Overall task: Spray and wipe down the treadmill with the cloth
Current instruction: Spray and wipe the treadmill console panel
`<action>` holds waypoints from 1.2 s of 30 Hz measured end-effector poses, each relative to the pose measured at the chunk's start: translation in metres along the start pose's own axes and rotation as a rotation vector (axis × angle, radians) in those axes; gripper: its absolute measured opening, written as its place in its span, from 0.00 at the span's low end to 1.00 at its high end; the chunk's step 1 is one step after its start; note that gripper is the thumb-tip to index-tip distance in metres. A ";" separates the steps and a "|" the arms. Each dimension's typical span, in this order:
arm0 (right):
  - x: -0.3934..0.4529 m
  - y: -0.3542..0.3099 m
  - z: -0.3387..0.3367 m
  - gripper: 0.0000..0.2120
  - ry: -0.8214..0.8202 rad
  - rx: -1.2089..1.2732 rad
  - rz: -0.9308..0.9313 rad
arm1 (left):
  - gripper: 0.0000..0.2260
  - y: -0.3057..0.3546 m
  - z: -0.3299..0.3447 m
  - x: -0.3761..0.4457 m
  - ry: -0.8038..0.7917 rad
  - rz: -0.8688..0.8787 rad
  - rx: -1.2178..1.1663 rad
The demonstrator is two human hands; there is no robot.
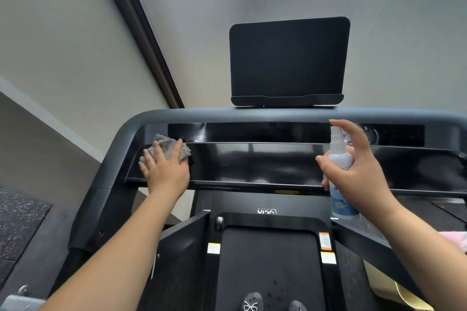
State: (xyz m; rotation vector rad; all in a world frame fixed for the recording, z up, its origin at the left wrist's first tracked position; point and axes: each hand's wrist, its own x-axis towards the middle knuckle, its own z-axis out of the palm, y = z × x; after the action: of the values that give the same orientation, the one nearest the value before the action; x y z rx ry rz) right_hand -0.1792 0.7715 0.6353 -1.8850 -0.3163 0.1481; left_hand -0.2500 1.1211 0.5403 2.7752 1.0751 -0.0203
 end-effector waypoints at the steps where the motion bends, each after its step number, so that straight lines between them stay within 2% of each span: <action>1: 0.000 0.000 -0.001 0.31 0.002 0.002 0.002 | 0.22 0.011 0.002 -0.005 -0.001 0.029 -0.008; 12: -0.014 0.006 -0.029 0.30 0.065 -0.017 -0.004 | 0.24 0.169 0.028 -0.084 -0.138 0.540 -0.027; 17: -0.023 0.013 -0.044 0.31 0.099 -0.037 -0.007 | 0.25 0.222 0.034 -0.113 -0.238 0.757 0.015; 20: -0.026 0.016 -0.048 0.31 0.106 -0.041 -0.015 | 0.27 0.233 0.035 -0.121 -0.246 0.847 0.078; 27: -0.033 0.013 -0.050 0.30 0.075 -0.027 -0.020 | 0.29 0.198 0.033 -0.107 -0.183 0.879 0.098; 32: -0.037 0.007 -0.050 0.31 0.051 -0.020 -0.022 | 0.31 0.161 0.017 -0.102 -0.198 0.732 0.041; 36: -0.039 0.004 -0.045 0.30 0.012 0.008 -0.033 | 0.29 0.137 0.000 -0.104 -0.163 0.547 -0.168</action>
State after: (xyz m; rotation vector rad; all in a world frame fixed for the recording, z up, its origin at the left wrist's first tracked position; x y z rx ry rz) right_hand -0.2046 0.7184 0.6447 -1.8715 -0.3383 0.1156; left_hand -0.2352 0.9516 0.5681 2.7535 0.2476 -0.0817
